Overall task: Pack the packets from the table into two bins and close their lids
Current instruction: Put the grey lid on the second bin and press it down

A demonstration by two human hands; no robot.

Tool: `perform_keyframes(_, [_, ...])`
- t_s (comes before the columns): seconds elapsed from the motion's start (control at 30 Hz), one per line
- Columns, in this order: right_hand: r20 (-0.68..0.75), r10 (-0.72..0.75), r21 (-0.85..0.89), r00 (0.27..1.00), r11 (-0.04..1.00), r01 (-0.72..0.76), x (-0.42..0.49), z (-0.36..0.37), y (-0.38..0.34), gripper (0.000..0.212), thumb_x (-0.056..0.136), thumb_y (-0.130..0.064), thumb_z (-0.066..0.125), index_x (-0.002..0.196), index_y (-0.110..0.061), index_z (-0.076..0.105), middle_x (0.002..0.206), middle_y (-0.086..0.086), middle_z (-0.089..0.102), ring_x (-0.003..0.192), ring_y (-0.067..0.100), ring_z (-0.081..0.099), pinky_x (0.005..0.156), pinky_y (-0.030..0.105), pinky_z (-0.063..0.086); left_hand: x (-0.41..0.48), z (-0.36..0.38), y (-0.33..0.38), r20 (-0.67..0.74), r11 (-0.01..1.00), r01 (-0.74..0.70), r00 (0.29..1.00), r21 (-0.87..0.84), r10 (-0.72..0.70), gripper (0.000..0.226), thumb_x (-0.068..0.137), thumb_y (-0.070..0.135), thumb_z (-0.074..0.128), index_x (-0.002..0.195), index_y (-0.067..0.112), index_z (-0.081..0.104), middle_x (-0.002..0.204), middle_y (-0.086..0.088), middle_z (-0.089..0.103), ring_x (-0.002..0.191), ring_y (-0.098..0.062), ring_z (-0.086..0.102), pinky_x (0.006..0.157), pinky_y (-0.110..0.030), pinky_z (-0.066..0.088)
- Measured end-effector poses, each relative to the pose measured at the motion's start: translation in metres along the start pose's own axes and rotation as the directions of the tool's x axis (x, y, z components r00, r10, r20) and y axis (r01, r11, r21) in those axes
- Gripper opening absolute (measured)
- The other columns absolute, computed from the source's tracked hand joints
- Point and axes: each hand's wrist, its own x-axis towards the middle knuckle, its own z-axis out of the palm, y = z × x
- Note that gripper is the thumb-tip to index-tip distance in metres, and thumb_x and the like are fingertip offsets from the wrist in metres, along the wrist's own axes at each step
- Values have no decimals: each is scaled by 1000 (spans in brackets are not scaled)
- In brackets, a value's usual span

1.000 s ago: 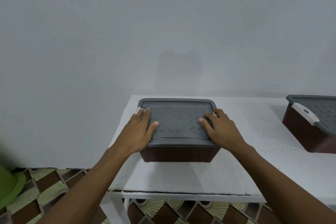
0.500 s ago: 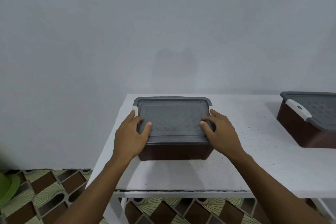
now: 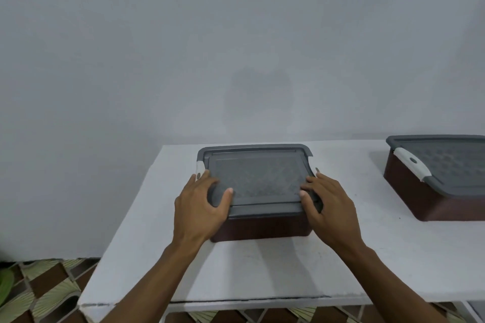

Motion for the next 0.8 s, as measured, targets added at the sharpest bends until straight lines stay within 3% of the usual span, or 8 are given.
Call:
perform_keyframes(0.17, [-42,3,-71,999,997,-6,13,-29,51,48,87,-53,40,102,-17,69,109,-1,69,109,18,59,91,24,41,14,48,44,38,999,-22,999,-42,24,63,77,67,47,120,23,63,136,3,58,130,-24,49,107,-46,43])
perform_keyframes(0.3, [-52,-51,-114,997,993,45,31,-44,84,29,87,-43,43,92,-21,61,96,-6,61,93,10,51,77,23,46,30,76,72,-1,996,-73,997,-46,73,50,80,57,54,111,19,65,117,4,65,107,-15,59,92,-24,44])
perform_keyframes(0.43, [-107,-110,-89,988,991,101,47,-36,102,25,87,-38,45,90,-19,61,92,-4,62,88,13,54,78,27,47,43,91,76,-93,989,-145,985,2,145,45,84,49,53,110,15,67,111,2,68,102,-15,61,88,-24,45])
perform_keyframes(0.57, [-196,-145,-49,970,989,138,65,-20,114,28,87,-35,47,87,-16,68,88,-1,69,82,14,62,79,24,48,65,104,66,-118,985,-173,978,25,175,48,85,54,40,101,18,67,95,7,68,85,-10,62,75,-20,45])
perform_keyframes(0.8, [-222,-149,3,963,988,154,129,9,133,23,86,-29,48,83,-15,66,83,-2,67,76,13,60,72,25,52,130,133,61,-134,979,-178,972,101,191,40,86,48,40,91,19,67,83,8,66,72,-8,57,64,-20,42])
